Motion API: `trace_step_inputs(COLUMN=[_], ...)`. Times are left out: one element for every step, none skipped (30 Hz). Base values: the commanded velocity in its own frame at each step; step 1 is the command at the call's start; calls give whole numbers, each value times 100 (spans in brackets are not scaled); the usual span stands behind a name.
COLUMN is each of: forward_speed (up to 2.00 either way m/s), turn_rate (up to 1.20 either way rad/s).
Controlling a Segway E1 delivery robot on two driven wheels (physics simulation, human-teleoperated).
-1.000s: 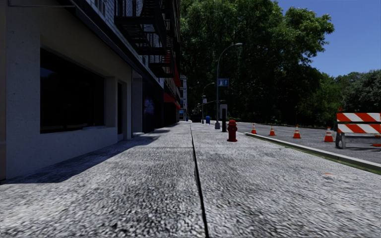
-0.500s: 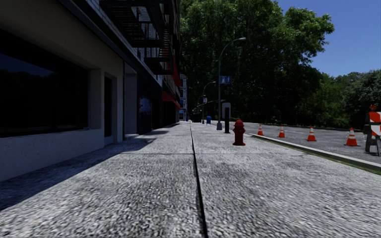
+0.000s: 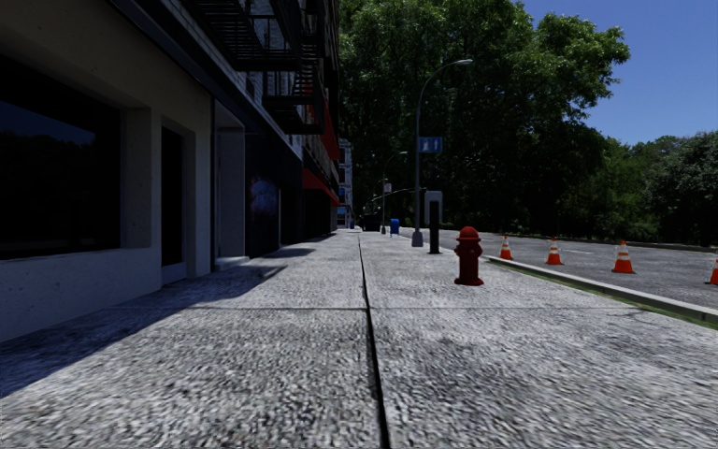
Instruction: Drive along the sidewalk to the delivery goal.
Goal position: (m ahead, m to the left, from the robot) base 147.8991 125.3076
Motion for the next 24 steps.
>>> trace_step_inputs(forward_speed=[191, 191, 191, 191, 191, 191, 191, 191, 191, 191, 191, 191, 191, 191, 191, 191, 191, 191, 191, 191, 191, 191, 191, 191], turn_rate=[0, 0, 0, 0, 0, 0, 0, 0, 0, 0, 0, 0, 0, 0, 0, 0, 0, 0, 0, 0, 0, 0, 0, 0])
